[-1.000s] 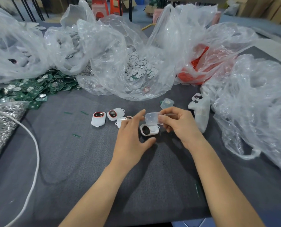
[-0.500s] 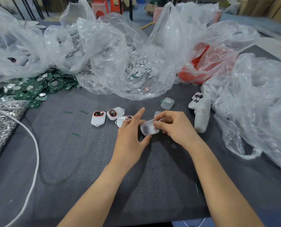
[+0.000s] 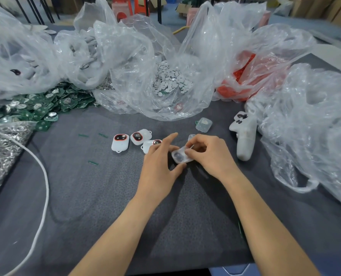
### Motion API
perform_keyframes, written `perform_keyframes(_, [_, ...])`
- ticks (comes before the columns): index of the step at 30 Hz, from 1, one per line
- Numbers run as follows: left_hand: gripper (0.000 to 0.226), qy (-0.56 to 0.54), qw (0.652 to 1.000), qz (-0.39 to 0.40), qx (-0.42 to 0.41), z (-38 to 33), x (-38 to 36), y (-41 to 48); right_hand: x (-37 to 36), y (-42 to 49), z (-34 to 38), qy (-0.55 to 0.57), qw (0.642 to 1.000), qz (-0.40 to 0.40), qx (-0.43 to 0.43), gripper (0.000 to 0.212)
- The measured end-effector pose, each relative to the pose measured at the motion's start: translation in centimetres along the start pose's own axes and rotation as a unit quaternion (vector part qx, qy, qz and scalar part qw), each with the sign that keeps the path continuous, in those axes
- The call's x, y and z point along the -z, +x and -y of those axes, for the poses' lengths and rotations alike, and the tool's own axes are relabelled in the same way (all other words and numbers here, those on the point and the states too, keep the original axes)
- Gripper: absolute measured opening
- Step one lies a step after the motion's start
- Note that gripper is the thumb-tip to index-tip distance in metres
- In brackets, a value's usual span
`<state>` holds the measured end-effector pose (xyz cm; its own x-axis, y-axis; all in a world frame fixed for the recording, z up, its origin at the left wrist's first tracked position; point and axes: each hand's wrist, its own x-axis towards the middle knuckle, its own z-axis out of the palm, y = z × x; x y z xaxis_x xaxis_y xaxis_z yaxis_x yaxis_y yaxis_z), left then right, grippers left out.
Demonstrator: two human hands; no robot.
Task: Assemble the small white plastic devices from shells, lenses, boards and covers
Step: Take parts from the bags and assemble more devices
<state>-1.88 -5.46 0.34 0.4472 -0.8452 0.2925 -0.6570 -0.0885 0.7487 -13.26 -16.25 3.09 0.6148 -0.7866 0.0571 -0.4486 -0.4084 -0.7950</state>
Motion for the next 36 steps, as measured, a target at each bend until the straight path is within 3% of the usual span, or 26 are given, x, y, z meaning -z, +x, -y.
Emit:
perform_keyframes(4, [0.036,0.024,1.0,-0.013,-0.012,-0.1,-0.1,0.1,-0.2,0.1,-0.1,-0.024,1.0,-0.013,0.01,0.013])
perform_keyframes(8, [0.024,0.04,0.999,-0.011,-0.022,0.0,0.0,0.0,-0.3,0.1,-0.1,-0.048,0.998,-0.016,0.038,0.016])
perform_keyframes(17, [0.02,0.049,0.998,-0.014,-0.029,-0.2,0.0,0.1,-0.4,0.2,-0.1,-0.083,0.994,-0.011,0.066,0.021])
perform_keyframes(23, [0.02,0.054,0.998,-0.014,-0.025,-0.3,0.0,0.0,0.1,0.2,-0.2,-0.042,0.998,-0.002,0.045,0.011])
perform_keyframes(30, [0.022,0.056,0.998,-0.02,-0.022,-0.4,0.0,-0.1,1.1,0.3,-0.5,-0.025,0.996,0.075,0.029,0.012])
perform_keyframes(36, [0.018,0.06,0.998,-0.007,-0.031,-0.4,0.0,0.0,0.9,0.2,-0.4,-0.032,0.997,0.068,0.026,0.011])
